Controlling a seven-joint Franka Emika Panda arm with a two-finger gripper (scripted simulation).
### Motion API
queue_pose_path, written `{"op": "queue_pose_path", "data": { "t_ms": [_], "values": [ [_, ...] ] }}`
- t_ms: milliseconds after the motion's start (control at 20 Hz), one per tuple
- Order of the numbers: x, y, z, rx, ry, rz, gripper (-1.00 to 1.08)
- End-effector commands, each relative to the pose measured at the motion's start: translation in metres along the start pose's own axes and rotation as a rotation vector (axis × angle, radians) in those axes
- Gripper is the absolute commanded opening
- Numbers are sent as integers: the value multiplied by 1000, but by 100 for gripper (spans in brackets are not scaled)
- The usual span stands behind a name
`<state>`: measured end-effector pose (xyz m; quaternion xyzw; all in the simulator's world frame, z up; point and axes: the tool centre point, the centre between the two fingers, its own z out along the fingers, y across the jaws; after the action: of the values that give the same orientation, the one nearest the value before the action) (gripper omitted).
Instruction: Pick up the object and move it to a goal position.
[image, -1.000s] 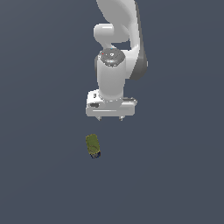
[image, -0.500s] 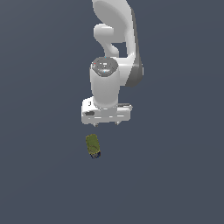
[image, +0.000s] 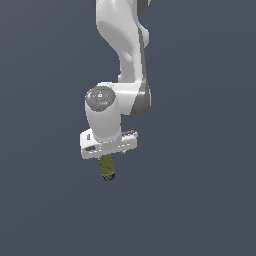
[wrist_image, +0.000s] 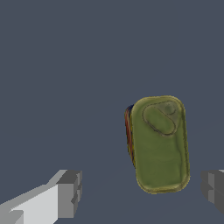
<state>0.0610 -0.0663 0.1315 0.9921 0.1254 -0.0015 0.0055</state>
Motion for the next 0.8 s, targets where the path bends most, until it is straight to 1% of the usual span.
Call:
{"op": "queue_pose_path", "data": {
  "t_ms": [0, 350, 750],
  "values": [
    [5, 11, 8, 3, 2, -32, 100],
    [12, 28, 21, 9, 4, -80, 100],
    [12, 31, 27, 10, 4, -83, 100]
  ]
}}
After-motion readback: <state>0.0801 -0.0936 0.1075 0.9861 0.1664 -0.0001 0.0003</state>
